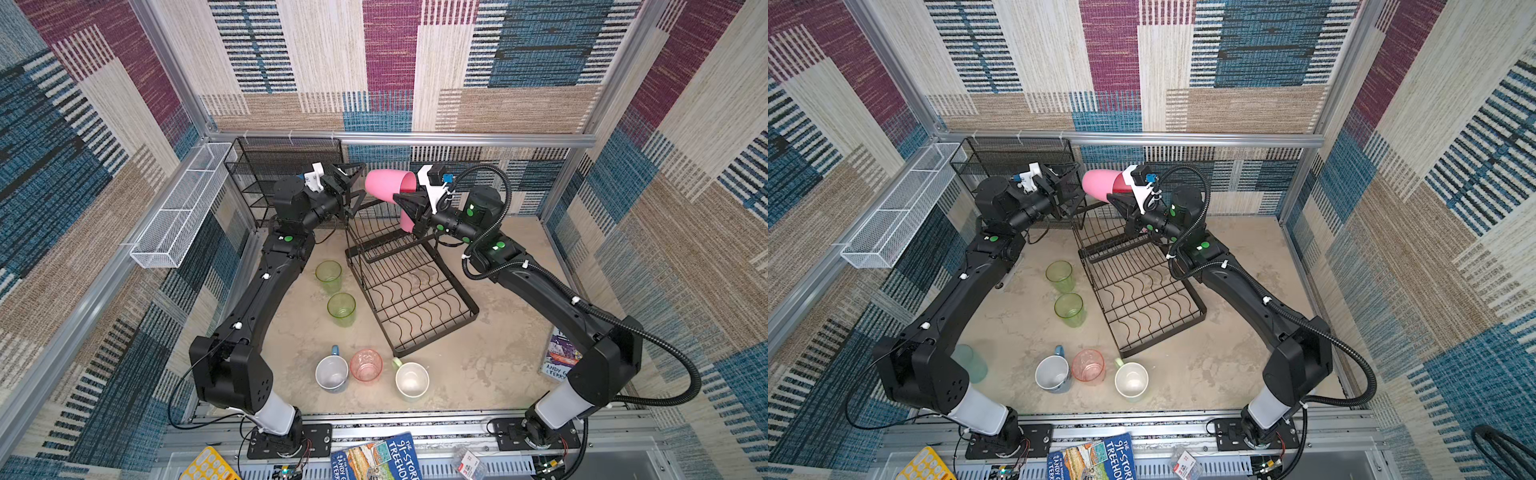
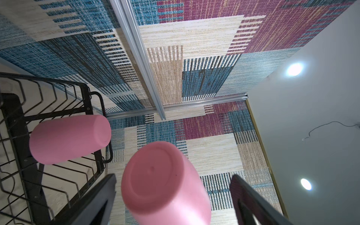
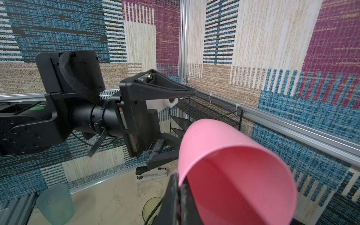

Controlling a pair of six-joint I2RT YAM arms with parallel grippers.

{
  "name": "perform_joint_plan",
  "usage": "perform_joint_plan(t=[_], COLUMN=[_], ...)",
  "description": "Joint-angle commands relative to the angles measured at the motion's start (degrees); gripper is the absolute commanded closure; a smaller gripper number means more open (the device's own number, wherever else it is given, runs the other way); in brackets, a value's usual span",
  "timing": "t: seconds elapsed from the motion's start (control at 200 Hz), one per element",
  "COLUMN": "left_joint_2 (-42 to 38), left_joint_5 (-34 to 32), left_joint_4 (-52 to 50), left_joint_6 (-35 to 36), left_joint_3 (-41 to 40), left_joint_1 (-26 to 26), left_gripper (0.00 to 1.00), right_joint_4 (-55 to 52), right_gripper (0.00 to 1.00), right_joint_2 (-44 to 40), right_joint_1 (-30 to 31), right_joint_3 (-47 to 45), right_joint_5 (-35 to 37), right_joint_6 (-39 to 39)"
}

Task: Load cups into a dish rack
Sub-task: Place the cup upside down at the dish rack.

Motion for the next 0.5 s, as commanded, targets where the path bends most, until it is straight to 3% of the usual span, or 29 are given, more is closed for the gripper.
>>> perform_joint_plan(t=[0.0,0.496], left_joint_2=[0.6,2.3], left_joint_5=[0.3,-3.1], left_joint_4=[4.0,5.4], left_joint_6=[-3.1,-5.9], left_joint_3=[0.8,0.6], left_joint_1=[-0.2,-1.7], left_gripper=[0.05,0.08], right_joint_4=[3.4,5.6], right_gripper=[1.0,1.0], right_joint_2=[0.5,2.4], right_joint_1=[0.1,0.1], right_joint_3=[1.0,1.7], right_joint_5=[-1.4,-2.4], right_joint_6=[-0.5,-1.7])
